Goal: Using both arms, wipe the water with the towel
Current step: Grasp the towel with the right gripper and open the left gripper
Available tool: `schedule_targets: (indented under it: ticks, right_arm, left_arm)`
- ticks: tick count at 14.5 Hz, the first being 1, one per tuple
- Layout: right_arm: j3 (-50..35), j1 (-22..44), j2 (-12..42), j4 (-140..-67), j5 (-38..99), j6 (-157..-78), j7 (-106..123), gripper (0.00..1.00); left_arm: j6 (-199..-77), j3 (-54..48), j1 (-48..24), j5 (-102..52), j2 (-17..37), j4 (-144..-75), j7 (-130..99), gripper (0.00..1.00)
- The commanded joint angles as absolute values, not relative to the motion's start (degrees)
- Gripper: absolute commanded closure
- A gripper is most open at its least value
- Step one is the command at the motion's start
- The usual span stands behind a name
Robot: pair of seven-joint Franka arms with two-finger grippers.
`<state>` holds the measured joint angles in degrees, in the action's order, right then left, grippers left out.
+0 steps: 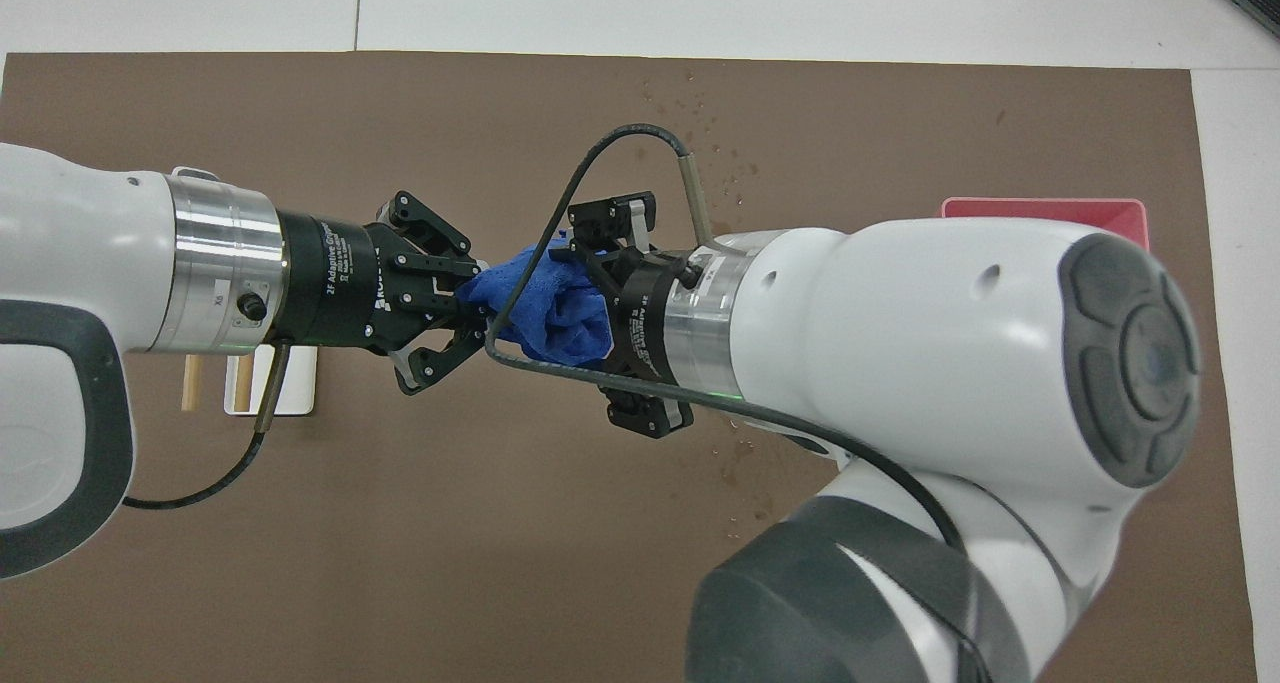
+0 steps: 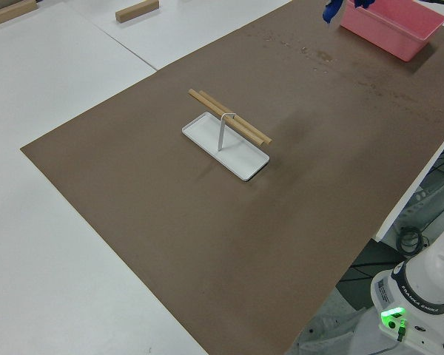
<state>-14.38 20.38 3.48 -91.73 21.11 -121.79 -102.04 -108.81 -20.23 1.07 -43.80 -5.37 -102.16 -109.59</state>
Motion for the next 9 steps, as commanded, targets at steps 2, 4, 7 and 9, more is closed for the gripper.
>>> schedule_targets:
  ticks: [2,4,7,9]
  right_arm:
    - [-14.41,20.65,2.64,-93.78,20.04,-122.87,-103.27,0.20]
    - [-14.41,20.48,2.72,-93.78,20.04,-122.96,-102.84,0.68]
    - [-14.33,20.22,2.90,-93.61,20.13,-122.96,-102.39,1.00]
    - [-14.33,20.13,2.81,-93.60,20.04,-122.96,-102.30,1.00]
  left_arm:
    - [-107.85,-19.86,0.79,-45.88,-7.73,-102.57,-110.13,1.00]
    - [-107.40,-19.60,0.88,-45.88,-7.82,-102.57,-109.95,1.00]
    - [-107.40,-19.77,0.70,-45.88,-7.91,-102.57,-109.69,1.00]
    - [-107.23,-19.86,0.62,-45.88,-8.17,-102.66,-109.78,1.00]
